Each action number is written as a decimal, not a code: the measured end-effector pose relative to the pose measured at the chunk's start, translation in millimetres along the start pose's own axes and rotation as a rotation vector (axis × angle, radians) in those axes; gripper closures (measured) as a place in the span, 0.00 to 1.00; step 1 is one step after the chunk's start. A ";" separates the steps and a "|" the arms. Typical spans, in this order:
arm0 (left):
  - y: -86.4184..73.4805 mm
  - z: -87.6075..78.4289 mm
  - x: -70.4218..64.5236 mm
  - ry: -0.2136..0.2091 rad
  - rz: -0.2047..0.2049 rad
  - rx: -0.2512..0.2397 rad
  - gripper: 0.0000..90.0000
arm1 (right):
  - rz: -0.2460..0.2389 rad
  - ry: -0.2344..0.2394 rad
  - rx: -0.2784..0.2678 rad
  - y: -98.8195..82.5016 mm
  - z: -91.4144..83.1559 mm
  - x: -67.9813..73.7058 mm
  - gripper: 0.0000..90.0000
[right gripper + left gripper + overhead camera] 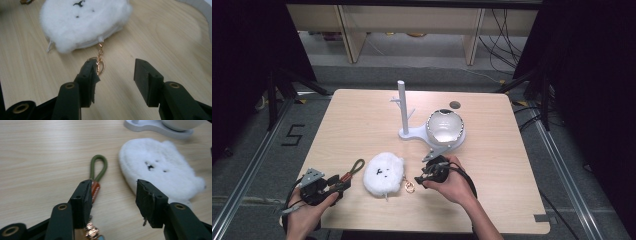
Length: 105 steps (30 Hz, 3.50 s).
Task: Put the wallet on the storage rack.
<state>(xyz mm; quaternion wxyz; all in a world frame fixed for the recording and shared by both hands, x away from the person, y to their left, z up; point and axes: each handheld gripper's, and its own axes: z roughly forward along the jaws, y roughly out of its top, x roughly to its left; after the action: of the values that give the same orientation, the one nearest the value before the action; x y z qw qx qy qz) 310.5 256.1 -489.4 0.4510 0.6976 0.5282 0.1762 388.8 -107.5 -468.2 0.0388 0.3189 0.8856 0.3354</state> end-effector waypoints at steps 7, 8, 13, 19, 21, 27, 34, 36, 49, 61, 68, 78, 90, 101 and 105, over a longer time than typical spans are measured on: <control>12.0 14.0 -23.6 -0.091 0.021 0.025 0.50 | 0.089 0.005 0.008 -0.2 -5.6 -13.6 0.57; 13.7 15.7 -25.3 -0.101 0.027 0.034 0.50 | 0.090 0.000 0.007 0.6 -5.5 -14.9 0.57; 19.6 24.6 -27.6 -0.120 0.024 0.058 0.45 | 0.108 0.002 0.025 3.6 -3.9 -16.8 0.55; 19.8 29.5 -25.3 -0.135 0.014 0.088 0.43 | 0.102 0.026 0.024 14.4 -0.3 -19.8 0.53; 18.1 28.9 -25.0 -0.132 0.022 0.090 0.43 | 0.119 0.043 0.054 26.4 3.7 -17.1 0.51; 16.9 28.7 -23.8 -0.123 0.020 0.094 0.43 | 0.075 0.084 0.066 48.7 21.3 -19.1 0.48; 16.6 28.3 -21.6 -0.119 0.013 0.097 0.43 | 0.084 0.122 0.118 68.1 55.0 -20.4 0.46; 15.4 28.9 -21.0 -0.120 0.018 0.095 0.43 | 0.088 0.147 0.129 69.7 61.5 -21.3 0.45; 15.6 28.9 -21.4 -0.112 0.019 0.092 0.43 | 0.071 0.157 0.173 75.6 86.0 -27.8 0.40; 14.4 27.8 -19.5 -0.103 0.005 0.083 0.43 | 0.052 0.090 0.279 91.4 95.1 -17.7 0.47; 14.2 26.4 -17.1 -0.102 0.010 0.084 0.43 | -0.016 0.054 0.308 96.1 94.6 -10.1 0.78; 12.8 21.5 -11.9 -0.083 -0.006 0.068 0.43 | -0.021 0.087 0.204 98.2 67.6 3.5 0.89; 8.5 16.4 -5.9 -0.065 -0.018 0.053 0.43 | -0.044 0.038 0.083 87.5 19.7 2.5 0.89; 9.3 16.4 -6.6 -0.063 -0.011 0.049 0.43 | -0.032 -0.023 0.005 78.9 -15.0 -1.8 0.89; 9.8 16.0 -6.5 -0.060 -0.007 0.045 0.43 | -0.014 -0.046 -0.031 77.5 -27.3 -3.6 0.89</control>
<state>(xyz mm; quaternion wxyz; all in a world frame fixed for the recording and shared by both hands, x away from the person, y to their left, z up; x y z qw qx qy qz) 325.2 242.8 -488.4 0.4514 0.7107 0.5207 0.1415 425.8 -80.8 -399.7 0.0666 0.3195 0.8815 0.3413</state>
